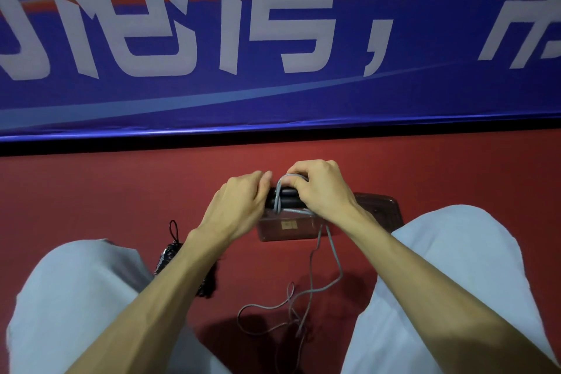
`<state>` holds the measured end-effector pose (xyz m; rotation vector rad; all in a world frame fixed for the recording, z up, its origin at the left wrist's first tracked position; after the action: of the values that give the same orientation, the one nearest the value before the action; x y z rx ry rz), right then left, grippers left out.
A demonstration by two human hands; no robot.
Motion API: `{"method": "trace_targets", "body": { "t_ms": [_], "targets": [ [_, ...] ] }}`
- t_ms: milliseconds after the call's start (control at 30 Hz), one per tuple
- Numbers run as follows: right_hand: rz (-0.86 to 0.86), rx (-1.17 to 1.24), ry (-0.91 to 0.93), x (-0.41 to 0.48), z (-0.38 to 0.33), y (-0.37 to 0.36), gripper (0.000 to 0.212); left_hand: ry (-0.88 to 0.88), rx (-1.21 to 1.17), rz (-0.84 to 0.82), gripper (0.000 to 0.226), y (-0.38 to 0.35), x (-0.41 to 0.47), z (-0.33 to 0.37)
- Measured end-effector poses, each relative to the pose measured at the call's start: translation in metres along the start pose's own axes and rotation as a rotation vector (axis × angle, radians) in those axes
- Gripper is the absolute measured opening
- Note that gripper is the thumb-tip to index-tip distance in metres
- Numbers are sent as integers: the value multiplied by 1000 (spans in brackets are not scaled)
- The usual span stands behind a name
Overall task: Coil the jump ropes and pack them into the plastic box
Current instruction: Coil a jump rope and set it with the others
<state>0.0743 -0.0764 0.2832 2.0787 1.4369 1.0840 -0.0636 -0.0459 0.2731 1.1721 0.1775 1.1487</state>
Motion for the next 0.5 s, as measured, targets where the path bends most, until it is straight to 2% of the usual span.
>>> {"method": "trace_targets", "body": {
  "t_ms": [133,267,333,433,500],
  "targets": [
    [17,-55,-64,-3,4,9,11,-114,-102,-196,46,-21,-4,3],
    [-7,-72,-94,-7,6,7,10,-200,-46,-249,52,-30,-9,2],
    [-40,-36,-107,-5,10,7,11,-189,-64,-289,61,-28,-9,4],
    [-119,30,-167,0,17,12,20,-108,-236,-427,61,-26,-12,7],
    [-213,186,-214,0,22,13,24,-93,-341,-494,59,-23,-15,10]
  ]
}}
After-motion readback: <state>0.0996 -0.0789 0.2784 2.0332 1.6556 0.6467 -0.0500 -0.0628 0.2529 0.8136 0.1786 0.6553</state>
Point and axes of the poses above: each hand's wrist, its own x-axis towards the middle knuckle, its own y-axis out of the back of the hand, z = x × y, the point moved 8 cm from there along x, towards the middle knuckle, and after that the axes turned 1 degree about z, right-handed, at the moved point
